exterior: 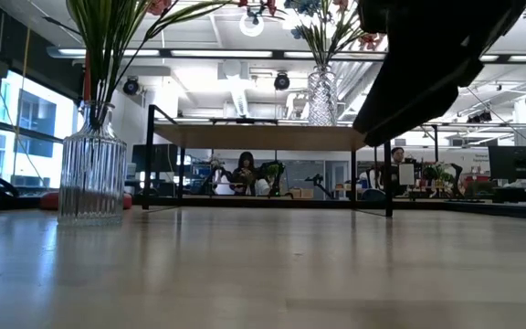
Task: Pick and place flowers into a vace then onto a shelf
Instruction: Put the transparent flower vase containing the purple and orange flowers on the shelf
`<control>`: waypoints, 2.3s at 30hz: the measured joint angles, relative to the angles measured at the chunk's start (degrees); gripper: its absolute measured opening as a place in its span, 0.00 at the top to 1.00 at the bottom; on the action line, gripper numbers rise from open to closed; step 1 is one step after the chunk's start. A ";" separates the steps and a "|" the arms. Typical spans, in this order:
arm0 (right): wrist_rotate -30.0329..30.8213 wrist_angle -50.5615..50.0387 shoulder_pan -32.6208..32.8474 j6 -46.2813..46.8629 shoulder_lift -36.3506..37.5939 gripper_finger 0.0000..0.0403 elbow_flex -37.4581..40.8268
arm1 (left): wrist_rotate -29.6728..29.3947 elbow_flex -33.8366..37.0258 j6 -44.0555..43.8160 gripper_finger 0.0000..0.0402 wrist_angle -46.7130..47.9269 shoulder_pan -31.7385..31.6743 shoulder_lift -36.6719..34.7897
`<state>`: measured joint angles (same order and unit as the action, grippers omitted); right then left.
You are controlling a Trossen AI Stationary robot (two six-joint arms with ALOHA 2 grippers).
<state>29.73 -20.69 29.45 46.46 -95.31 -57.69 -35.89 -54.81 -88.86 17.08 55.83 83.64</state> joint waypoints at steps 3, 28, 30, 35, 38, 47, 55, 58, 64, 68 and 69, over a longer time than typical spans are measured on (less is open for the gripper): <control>0.12 0.40 -0.85 0.00 0.00 0.17 0.00 | -2.25 0.00 -2.07 0.21 0.70 0.16 0.00; -7.29 0.27 -7.48 0.15 0.00 0.17 0.00 | -2.87 0.18 -4.36 0.27 38.51 5.38 17.05; -8.31 0.44 -8.21 0.41 0.00 0.17 0.00 | -7.78 0.08 -6.60 0.27 41.07 5.25 16.62; -10.41 0.41 -10.07 4.42 0.00 0.17 0.02 | -11.79 6.71 -23.84 0.27 46.76 5.80 15.35; -12.43 0.38 -10.86 6.42 0.00 0.17 0.02 | -17.42 13.19 -35.70 0.27 44.37 8.78 12.54; -12.00 0.44 -11.82 7.61 0.00 0.17 0.02 | -28.63 19.24 -12.77 0.27 24.77 9.71 7.82; -10.19 0.72 -13.07 9.42 0.00 0.17 0.02 | -25.84 23.40 -13.36 0.27 25.15 8.21 7.90; -10.20 0.70 -13.58 11.88 0.00 0.17 0.02 | -23.14 23.65 -14.26 0.27 24.99 6.63 7.91; -10.17 0.47 -13.74 12.18 0.00 0.17 0.02 | -20.00 22.18 -12.89 0.27 25.46 3.92 7.91; -10.17 -0.04 -13.74 12.75 0.00 0.17 0.02 | -17.16 21.44 -10.14 0.27 24.52 1.40 7.91; -10.15 -0.04 -13.74 13.02 0.00 0.17 0.02 | -17.09 21.43 -10.12 0.27 24.21 0.95 7.91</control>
<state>19.57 -20.73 15.70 59.48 -95.31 -57.67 -52.98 -33.37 -98.98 41.30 56.79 91.55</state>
